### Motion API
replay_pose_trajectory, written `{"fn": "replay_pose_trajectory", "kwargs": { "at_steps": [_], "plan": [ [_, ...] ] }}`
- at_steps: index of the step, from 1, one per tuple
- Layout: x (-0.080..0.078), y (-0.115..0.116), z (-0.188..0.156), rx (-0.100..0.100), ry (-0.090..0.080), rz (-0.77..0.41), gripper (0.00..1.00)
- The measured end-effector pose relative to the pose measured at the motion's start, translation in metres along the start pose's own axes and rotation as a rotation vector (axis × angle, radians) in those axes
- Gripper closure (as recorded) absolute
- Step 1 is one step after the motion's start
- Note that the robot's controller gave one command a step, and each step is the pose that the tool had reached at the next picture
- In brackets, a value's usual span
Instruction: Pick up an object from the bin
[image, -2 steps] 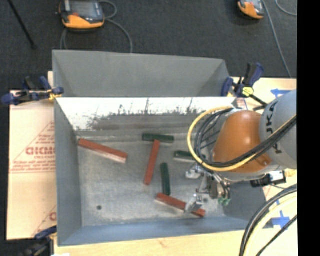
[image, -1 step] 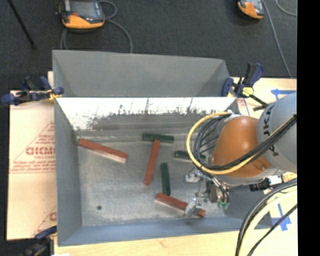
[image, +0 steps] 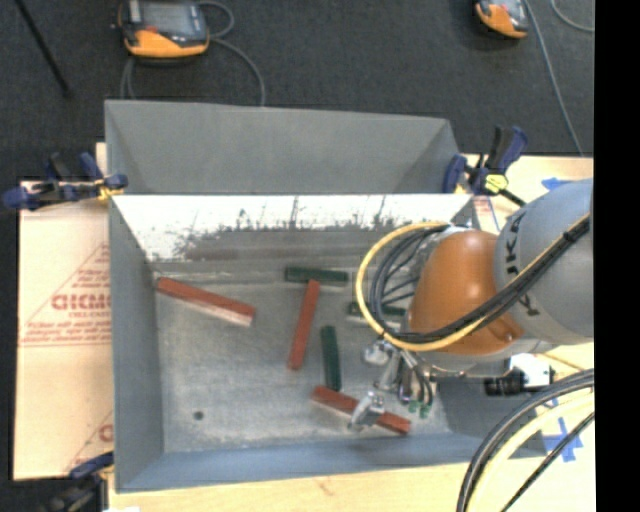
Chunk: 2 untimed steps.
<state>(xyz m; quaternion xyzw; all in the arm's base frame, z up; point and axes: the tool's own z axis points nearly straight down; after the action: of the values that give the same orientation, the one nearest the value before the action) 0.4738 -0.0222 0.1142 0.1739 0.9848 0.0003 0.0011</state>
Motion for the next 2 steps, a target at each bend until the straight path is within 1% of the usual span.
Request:
{"fn": "replay_pose_trajectory", "kwargs": {
  "at_steps": [1,2],
  "plan": [
    [-0.011,-0.016,0.040,-0.004,0.000,0.105,0.00],
    [-0.007,-0.001,0.036,0.002,-0.002,0.122,1.00]
  ]
}}
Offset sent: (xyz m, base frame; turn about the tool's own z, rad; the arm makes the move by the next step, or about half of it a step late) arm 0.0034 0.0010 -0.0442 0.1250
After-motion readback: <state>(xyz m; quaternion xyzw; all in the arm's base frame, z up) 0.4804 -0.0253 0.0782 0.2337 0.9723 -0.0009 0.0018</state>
